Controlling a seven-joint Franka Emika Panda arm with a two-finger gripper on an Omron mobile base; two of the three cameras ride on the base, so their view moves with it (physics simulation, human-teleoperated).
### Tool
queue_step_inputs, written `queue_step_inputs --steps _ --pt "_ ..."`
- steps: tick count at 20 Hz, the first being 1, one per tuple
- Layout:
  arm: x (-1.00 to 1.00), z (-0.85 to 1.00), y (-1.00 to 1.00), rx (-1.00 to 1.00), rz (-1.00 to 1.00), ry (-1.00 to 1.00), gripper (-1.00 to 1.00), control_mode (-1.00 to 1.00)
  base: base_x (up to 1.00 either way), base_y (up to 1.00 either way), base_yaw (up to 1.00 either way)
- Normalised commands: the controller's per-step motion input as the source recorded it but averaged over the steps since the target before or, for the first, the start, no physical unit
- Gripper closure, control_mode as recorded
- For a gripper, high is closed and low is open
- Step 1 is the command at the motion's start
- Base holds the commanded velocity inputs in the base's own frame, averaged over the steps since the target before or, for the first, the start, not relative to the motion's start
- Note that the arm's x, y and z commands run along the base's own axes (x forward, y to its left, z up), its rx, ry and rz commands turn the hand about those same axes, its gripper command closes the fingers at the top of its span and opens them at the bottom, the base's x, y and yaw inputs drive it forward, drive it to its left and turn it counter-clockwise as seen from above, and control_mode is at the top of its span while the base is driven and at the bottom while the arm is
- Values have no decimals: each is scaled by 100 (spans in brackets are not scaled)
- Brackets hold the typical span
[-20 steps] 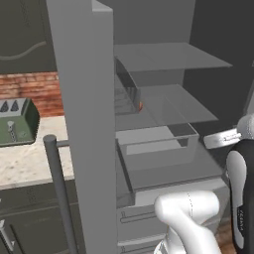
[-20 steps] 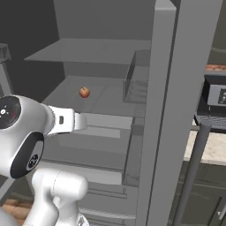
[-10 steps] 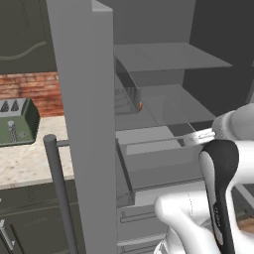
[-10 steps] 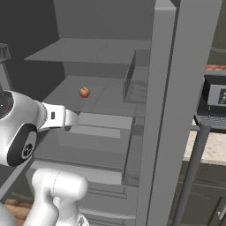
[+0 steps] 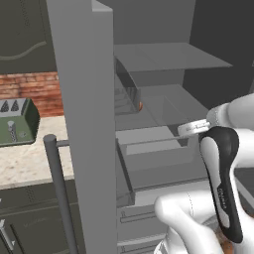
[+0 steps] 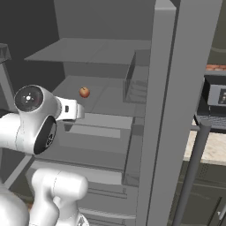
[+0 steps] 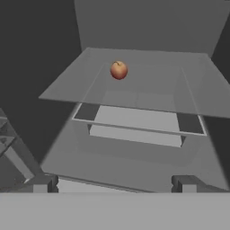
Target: Retrieve the banana and peach from the fridge and place them into the bowl on the dining table.
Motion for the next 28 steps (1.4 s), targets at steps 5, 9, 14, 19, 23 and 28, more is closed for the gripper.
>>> queue_step_inputs --steps 5,9,14,19,23,28 --pt "66 -6 37 2 5 1 -100 -100 0 0 0" --pt "64 -14 26 0 0 8 -100 -100 0 0 0" --pt "48 -17 2 0 -6 5 -100 -100 0 0 0" --pt "43 -22 0 0 -7 3 -100 -100 0 0 0" --pt "47 -33 1 0 -3 0 -100 -100 0 0 0" --pt "54 -13 2 0 0 0 -100 -100 0 0 0"
